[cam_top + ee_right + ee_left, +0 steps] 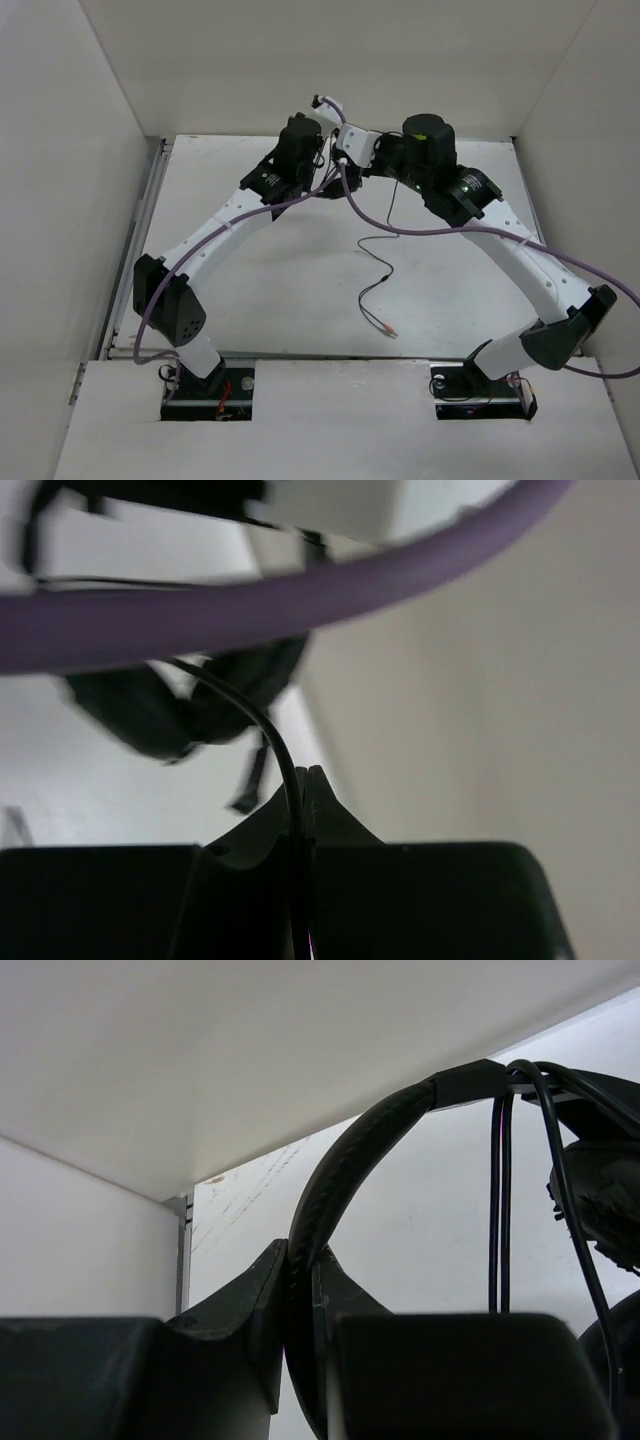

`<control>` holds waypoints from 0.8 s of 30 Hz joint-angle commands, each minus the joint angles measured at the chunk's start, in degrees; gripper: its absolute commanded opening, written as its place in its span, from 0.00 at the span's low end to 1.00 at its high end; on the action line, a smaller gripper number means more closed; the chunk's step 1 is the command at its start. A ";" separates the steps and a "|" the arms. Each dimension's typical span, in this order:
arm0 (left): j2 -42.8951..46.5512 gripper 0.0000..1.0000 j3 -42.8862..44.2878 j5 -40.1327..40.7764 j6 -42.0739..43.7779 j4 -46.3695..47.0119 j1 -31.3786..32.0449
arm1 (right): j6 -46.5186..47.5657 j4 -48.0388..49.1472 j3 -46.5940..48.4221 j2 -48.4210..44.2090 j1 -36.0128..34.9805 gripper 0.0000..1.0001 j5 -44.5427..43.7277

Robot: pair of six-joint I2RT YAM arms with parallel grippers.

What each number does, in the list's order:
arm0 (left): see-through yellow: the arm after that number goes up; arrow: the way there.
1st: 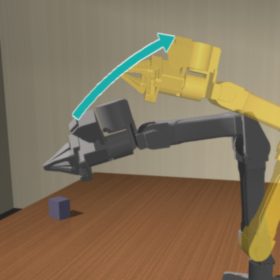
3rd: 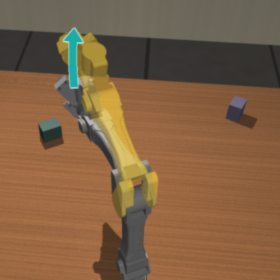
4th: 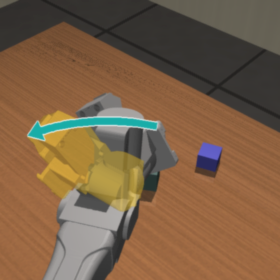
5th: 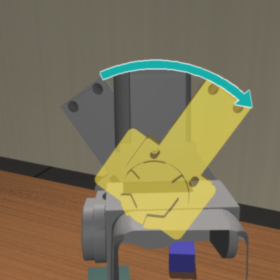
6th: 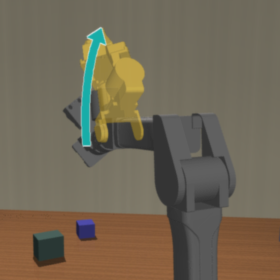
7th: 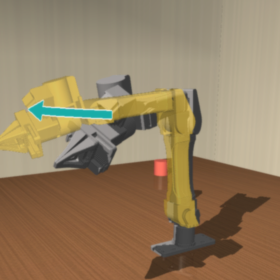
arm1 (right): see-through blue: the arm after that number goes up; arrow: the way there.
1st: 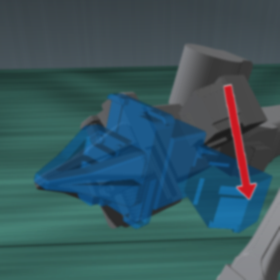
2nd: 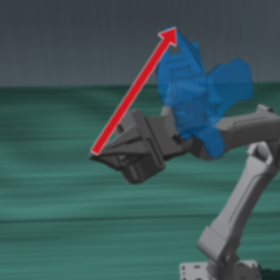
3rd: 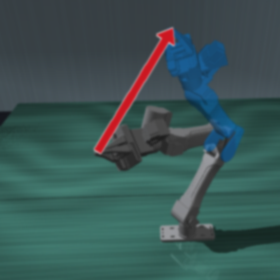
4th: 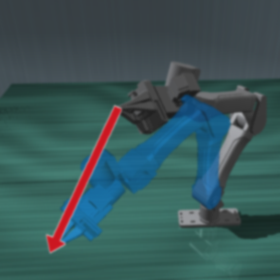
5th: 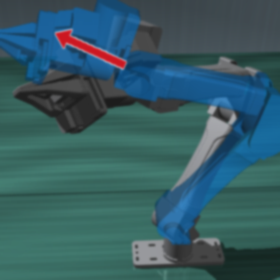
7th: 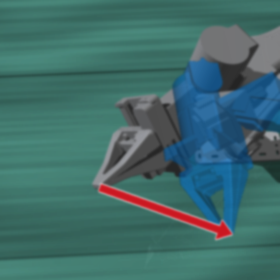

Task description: Wrap the headphones

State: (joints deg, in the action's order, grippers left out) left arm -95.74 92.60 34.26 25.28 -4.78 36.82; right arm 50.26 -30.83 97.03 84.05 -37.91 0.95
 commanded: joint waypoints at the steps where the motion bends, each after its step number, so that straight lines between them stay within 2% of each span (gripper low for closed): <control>1: 7.85 0.00 -0.75 -1.73 -0.22 1.71 0.58 | 19.15 13.31 -2.63 0.24 0.33 0.04 -16.31; 5: 9.96 0.00 -1.89 -4.81 -1.98 -0.58 1.28 | 24.00 23.25 -5.89 0.67 3.84 0.04 -18.79; 11: 13.56 0.00 -2.77 -14.73 -6.20 -5.59 3.21 | 18.66 30.29 -5.72 1.55 9.03 0.04 -16.34; 19: 14.71 0.00 -2.33 -22.74 -8.93 -9.90 5.15 | 15.31 32.41 -5.72 2.08 9.74 0.04 -14.66; 24: 14.62 0.00 -1.19 -24.59 -9.54 -11.31 5.85 | 14.08 31.62 -4.83 2.78 9.57 0.06 -13.87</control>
State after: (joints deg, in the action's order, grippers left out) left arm -83.40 90.35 12.88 17.30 -14.96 42.22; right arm 66.50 -4.89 90.04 86.41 -28.95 -12.01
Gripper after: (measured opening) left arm 0.097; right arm 0.051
